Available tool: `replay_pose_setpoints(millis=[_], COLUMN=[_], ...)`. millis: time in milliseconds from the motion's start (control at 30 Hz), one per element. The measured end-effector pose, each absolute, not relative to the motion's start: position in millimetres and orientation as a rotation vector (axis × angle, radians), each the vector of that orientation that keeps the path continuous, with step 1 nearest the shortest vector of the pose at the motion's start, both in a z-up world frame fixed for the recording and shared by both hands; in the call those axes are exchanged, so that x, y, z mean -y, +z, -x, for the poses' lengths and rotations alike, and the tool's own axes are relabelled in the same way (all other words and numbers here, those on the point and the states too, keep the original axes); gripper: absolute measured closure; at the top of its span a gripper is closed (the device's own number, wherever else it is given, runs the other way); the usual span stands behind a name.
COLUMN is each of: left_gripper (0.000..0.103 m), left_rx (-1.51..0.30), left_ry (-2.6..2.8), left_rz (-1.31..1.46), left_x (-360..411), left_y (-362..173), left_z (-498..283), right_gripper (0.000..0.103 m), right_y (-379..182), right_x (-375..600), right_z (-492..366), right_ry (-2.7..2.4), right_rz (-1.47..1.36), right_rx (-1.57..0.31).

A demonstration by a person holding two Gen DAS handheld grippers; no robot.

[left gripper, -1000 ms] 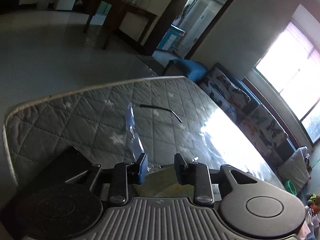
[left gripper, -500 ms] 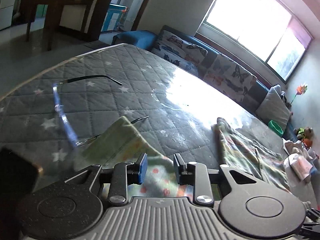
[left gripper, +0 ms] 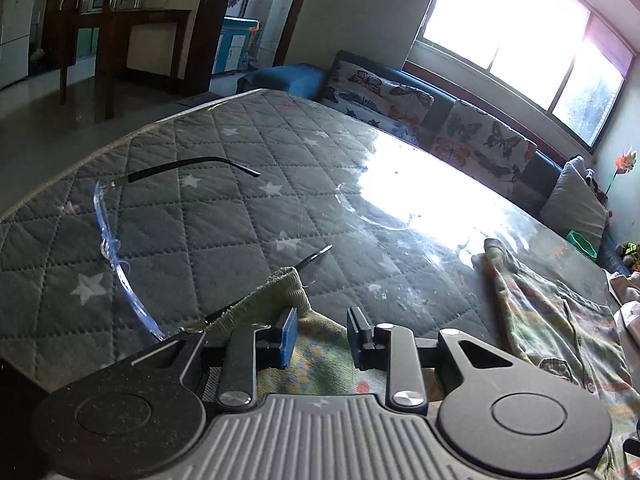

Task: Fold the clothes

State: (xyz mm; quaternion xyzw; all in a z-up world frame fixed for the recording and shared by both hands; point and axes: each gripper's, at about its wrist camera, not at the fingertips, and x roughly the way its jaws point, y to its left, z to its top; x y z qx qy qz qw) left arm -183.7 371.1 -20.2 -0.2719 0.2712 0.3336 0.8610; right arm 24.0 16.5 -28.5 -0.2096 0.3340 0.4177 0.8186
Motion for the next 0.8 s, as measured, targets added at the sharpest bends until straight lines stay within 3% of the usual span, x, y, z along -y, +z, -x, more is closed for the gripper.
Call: replay_pose_setpoints(millis=[467, 533, 800], left_gripper=[0.069, 0.064, 0.064], left_rx=[-0.619, -0.613, -0.604], left_ry=[0.737, 0.729, 0.546], left_rz=[0.435, 0.414, 0.341], left_x=[-356.2, -348.7, -287.0], left_y=[-17.3, -13.5, 8.1], left_z=[170.0, 169.4, 155.5], right_gripper=[0.033, 0.033, 0.033], right_y=[-20.8, -15.2, -11.9], right_x=[-14.5, -14.5, -23.6], right_z=[-16.2, -10.4, 20.3], right_ry=[0.903, 0.931, 1.077], right_rz=[0.440, 0.438, 0.497], right_rx=[-0.681, -0.667, -0.638])
